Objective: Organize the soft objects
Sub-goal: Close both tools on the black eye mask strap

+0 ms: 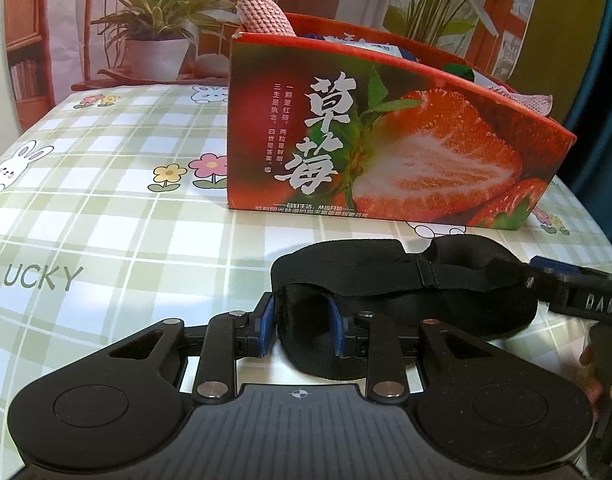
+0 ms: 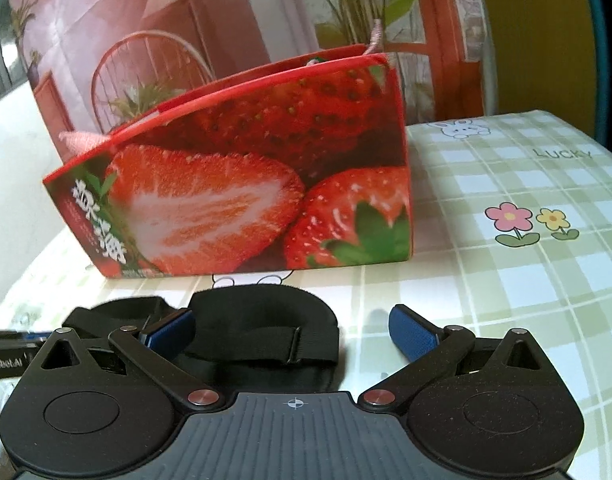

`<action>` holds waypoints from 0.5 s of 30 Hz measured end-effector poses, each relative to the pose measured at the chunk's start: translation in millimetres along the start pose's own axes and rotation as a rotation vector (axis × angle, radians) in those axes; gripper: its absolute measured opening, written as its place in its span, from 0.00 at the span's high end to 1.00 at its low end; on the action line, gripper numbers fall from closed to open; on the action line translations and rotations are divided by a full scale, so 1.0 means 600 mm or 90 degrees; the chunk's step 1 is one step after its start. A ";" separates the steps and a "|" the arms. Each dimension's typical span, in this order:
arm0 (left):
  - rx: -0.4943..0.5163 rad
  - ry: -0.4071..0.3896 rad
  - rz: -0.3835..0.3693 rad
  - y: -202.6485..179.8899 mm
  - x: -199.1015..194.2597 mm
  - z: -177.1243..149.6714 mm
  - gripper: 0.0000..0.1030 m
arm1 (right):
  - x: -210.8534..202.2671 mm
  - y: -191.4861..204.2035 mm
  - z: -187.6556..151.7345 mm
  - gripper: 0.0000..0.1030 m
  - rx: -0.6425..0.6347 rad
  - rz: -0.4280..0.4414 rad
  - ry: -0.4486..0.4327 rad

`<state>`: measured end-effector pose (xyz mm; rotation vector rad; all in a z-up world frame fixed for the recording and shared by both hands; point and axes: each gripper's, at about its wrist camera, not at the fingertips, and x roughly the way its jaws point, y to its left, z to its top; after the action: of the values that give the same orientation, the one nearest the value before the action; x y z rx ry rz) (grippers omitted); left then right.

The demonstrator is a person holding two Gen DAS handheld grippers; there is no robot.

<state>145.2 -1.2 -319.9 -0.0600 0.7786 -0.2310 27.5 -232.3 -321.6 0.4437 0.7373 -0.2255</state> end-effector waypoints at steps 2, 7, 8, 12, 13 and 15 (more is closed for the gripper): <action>-0.002 -0.004 -0.002 0.001 0.001 -0.001 0.71 | 0.003 0.011 -0.002 0.05 -0.022 0.012 0.010; -0.004 -0.011 -0.008 0.003 0.001 -0.003 0.71 | 0.000 0.032 -0.010 0.18 -0.062 0.021 0.025; -0.005 -0.011 -0.010 0.005 0.001 -0.004 0.71 | -0.001 0.033 -0.010 0.21 -0.061 0.020 0.025; -0.013 -0.013 -0.020 0.010 -0.001 -0.004 0.71 | -0.005 0.026 -0.005 0.38 -0.040 0.016 0.026; -0.016 -0.014 -0.021 0.011 -0.001 -0.004 0.71 | -0.005 0.022 -0.003 0.47 -0.034 0.015 0.028; -0.018 -0.014 -0.017 0.013 -0.001 -0.003 0.75 | -0.007 0.018 0.000 0.66 -0.025 0.015 0.033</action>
<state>144.9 6.3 -322.2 -0.0989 0.7593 -0.2449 28.2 -222.5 -315.2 0.4214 0.7858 -0.1782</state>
